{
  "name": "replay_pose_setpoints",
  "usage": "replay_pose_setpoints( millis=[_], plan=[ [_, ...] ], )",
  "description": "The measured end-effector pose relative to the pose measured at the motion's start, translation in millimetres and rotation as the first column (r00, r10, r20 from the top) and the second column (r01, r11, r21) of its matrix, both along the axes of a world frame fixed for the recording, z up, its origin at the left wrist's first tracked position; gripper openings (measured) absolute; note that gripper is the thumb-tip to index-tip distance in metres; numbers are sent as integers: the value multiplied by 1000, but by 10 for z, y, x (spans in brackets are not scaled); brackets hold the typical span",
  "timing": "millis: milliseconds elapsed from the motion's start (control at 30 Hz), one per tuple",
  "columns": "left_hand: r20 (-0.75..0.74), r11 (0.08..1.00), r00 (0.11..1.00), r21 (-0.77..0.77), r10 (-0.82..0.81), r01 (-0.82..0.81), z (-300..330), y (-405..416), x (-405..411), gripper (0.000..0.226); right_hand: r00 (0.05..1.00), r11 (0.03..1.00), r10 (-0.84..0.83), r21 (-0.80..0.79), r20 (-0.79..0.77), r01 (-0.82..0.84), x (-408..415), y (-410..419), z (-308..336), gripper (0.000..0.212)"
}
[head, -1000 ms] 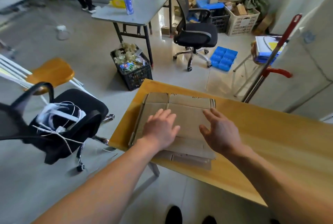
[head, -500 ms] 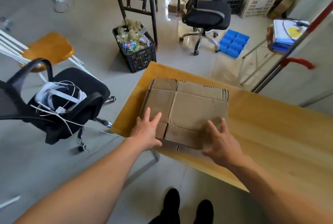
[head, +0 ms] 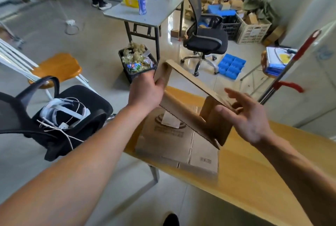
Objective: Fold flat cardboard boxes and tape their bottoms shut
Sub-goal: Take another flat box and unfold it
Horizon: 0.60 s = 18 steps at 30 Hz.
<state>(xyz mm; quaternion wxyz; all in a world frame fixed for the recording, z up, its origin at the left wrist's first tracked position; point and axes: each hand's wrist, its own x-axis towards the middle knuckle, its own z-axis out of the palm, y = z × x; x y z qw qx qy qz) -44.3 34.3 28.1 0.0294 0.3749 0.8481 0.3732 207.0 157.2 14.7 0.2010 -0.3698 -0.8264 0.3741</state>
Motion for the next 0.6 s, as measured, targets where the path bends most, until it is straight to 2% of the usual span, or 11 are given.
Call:
replay_pose_setpoints(
  millis=[67,100,200,333,400,500,533,600],
  plan=[
    [115,1000,993,-6,-10,10,319,236,-17,7,999,998,-54,37,7,53,-111,95,303,63],
    [185,999,983,-34,-13,20,435,327,-20,8,995,994,-92,59,25,91,-152,129,404,57],
    [294,973,956,-213,-18,84,496,437,-13,45,974,974,-207,107,88,198,-143,129,484,57],
    [222,910,975,-405,3,89,171,304,-34,64,911,963,-268,88,314,253,44,41,204,63],
    [149,894,989,-444,5,62,91,236,-81,60,892,971,-218,-8,396,241,97,1,39,47],
    [87,831,991,-540,-102,133,129,154,-143,43,936,936,-205,-223,287,273,49,-37,-111,10],
    [59,795,988,-587,-145,152,166,139,-148,35,940,916,-255,-255,225,310,13,-3,-107,9],
    [-4,708,975,-689,-222,158,238,102,-147,28,932,892,-346,-268,110,363,-106,99,-12,20]
  ],
)
